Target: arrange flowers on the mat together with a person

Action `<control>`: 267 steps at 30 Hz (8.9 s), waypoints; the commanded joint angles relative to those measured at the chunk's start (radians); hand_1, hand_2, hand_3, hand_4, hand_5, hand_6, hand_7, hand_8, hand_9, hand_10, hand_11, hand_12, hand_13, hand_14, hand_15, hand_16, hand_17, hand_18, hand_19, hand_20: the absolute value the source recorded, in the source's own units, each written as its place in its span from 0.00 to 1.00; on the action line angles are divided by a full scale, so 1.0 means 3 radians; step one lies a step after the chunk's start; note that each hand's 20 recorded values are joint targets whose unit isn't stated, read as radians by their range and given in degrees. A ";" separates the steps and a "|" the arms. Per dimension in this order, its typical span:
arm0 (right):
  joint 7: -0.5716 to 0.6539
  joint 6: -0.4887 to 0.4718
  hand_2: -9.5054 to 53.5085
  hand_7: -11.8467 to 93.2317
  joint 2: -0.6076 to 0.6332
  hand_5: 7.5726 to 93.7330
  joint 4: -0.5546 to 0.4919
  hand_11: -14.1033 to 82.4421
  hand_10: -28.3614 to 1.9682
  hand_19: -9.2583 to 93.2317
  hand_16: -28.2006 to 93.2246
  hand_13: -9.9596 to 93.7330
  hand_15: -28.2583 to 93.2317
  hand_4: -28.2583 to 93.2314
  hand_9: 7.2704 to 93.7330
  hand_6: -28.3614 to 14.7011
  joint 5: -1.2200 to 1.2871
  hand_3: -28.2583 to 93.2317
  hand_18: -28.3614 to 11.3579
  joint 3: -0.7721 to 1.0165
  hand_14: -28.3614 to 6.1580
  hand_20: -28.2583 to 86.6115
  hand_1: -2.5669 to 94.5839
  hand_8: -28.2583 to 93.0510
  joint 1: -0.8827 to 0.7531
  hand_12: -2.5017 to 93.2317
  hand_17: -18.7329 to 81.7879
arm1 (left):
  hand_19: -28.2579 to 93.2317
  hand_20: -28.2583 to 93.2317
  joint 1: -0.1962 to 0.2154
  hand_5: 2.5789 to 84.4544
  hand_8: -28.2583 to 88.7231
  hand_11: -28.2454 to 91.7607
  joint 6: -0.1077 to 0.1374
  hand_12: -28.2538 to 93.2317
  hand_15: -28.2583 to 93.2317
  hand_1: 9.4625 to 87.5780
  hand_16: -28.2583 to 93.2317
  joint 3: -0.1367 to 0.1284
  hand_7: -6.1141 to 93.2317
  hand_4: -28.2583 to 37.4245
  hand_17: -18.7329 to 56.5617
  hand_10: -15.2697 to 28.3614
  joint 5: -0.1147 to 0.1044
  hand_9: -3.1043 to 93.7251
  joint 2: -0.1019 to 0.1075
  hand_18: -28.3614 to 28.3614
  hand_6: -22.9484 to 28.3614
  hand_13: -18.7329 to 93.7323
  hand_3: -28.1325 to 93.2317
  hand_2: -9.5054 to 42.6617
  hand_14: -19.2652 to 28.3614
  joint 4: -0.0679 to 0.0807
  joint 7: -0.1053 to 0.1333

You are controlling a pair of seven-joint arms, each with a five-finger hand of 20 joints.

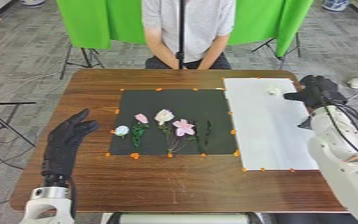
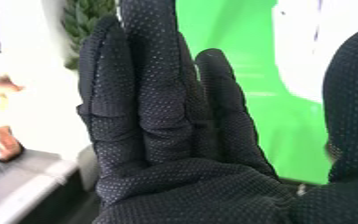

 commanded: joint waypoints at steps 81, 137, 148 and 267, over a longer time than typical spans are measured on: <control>-0.0597 -0.0208 0.00 0.31 -0.0217 0.86 -0.0639 0.18 0.67 1.00 0.41 1.00 0.62 0.05 0.97 0.76 0.0511 0.69 0.48 -0.1573 0.82 0.45 0.65 0.27 0.0617 0.32 0.83 | 0.31 0.39 0.0053 0.56 0.20 0.41 -0.0042 0.37 0.43 0.15 0.26 -0.0014 0.19 0.09 0.34 0.69 -0.0022 0.55 -0.0040 0.74 0.50 0.51 0.79 0.15 0.80 0.0013 -0.0094; -0.0700 -0.0801 0.00 0.29 -0.0273 0.65 -0.0649 0.26 0.55 1.00 0.44 1.00 0.58 0.04 0.72 0.72 0.0438 0.80 0.46 -0.1324 0.80 0.47 0.47 0.14 0.0600 0.18 0.80 | 0.31 0.39 0.0050 0.56 0.20 0.41 -0.0060 0.37 0.43 0.15 0.26 -0.0024 0.19 0.10 0.34 0.69 -0.0014 0.55 -0.0046 0.74 0.50 0.51 0.79 0.14 0.80 0.0010 -0.0107; -0.0662 -0.0185 0.00 0.28 -0.0408 0.64 -0.1372 0.26 0.54 1.00 0.45 1.00 0.58 0.04 0.71 0.71 0.0925 0.80 0.47 -0.0225 0.79 0.47 0.46 0.15 0.0125 0.18 0.80 | 0.31 0.39 0.0029 0.56 0.20 0.41 -0.0076 0.37 0.43 0.15 0.26 -0.0015 0.19 0.10 0.34 0.69 -0.0014 0.55 -0.0050 0.74 0.50 0.51 0.79 0.14 0.79 0.0017 -0.0109; -0.2386 -0.0550 0.10 0.22 -0.1888 0.44 -0.1543 0.20 0.51 0.12 0.26 0.44 0.35 0.07 0.44 0.67 0.4746 0.87 0.37 0.1288 0.54 0.45 0.07 0.16 -0.2035 0.12 0.38 | 0.30 0.39 -0.0086 0.56 0.20 0.41 -0.0181 0.37 0.43 0.15 0.26 0.0102 0.19 0.10 0.34 0.69 0.0138 0.55 -0.0142 0.74 0.50 0.51 0.79 0.14 0.80 0.0071 -0.0016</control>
